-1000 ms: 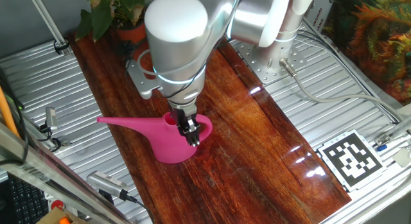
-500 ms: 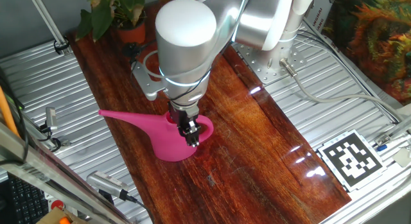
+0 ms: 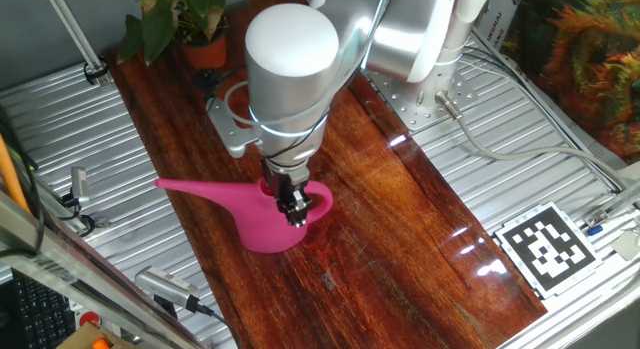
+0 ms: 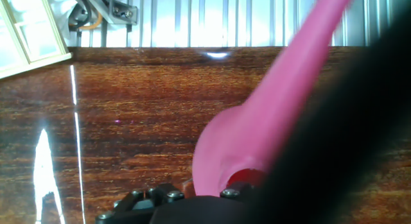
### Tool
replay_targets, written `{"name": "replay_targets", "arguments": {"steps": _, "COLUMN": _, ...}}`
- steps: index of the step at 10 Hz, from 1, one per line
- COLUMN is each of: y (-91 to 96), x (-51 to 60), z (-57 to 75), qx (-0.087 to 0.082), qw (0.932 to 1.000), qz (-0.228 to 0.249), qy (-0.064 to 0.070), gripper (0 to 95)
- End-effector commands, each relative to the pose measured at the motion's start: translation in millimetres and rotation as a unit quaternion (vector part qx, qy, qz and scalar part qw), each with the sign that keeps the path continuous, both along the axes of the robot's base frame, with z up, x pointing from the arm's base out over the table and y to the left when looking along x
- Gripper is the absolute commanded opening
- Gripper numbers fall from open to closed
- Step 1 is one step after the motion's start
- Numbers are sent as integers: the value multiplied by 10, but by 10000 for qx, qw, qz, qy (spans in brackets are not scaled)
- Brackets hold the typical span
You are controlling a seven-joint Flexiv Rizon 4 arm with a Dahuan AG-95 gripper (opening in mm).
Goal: Water the plant
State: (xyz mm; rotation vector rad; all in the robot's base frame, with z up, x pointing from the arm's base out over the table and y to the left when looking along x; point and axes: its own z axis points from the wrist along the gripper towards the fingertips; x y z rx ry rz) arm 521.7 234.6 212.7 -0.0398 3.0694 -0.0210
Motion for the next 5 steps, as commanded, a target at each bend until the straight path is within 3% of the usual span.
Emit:
{"name": "replay_targets", "arguments": {"steps": 1, "y": 2, "x": -2, "z": 8, "qx": -2, "qw": 10000, "qz": -23, "qy": 10, "gripper": 0}}
{"name": "replay_targets", "arguments": {"steps": 5, "y": -3, "x": -6, "z": 29, "qx": 66, "qw": 10000, "qz": -22, "qy": 33, "gripper": 0}}
